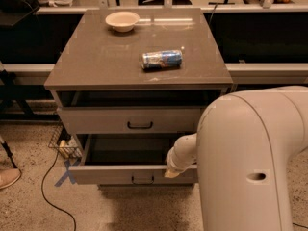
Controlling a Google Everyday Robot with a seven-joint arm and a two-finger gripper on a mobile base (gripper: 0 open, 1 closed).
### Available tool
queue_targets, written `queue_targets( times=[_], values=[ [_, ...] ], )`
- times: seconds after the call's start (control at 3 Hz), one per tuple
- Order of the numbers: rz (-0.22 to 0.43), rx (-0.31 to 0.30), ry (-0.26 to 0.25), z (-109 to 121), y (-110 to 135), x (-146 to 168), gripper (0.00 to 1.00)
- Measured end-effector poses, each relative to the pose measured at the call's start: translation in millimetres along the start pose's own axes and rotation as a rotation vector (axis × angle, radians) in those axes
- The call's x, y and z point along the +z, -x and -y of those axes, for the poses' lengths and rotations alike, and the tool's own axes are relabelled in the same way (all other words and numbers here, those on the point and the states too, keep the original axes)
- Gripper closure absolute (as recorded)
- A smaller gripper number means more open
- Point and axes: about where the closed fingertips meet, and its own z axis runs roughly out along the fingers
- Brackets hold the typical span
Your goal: Open middle drawer
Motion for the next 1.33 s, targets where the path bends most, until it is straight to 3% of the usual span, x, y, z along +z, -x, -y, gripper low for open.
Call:
queue_targets(
  times=[0.33, 0.67, 1.0, 1.33],
  values=[
    [0.000, 0.000, 0.002, -1.0, 0.2, 0.9, 0.14],
    [0.000, -0.001, 0.004, -1.8, 0.4, 1.7, 0.00],
    [0.011, -0.021, 0.032, -5.5, 0.1, 2.2, 0.00],
    [0.010, -0.025, 0.092, -15.2, -6.5, 2.3, 0.00]
  ],
)
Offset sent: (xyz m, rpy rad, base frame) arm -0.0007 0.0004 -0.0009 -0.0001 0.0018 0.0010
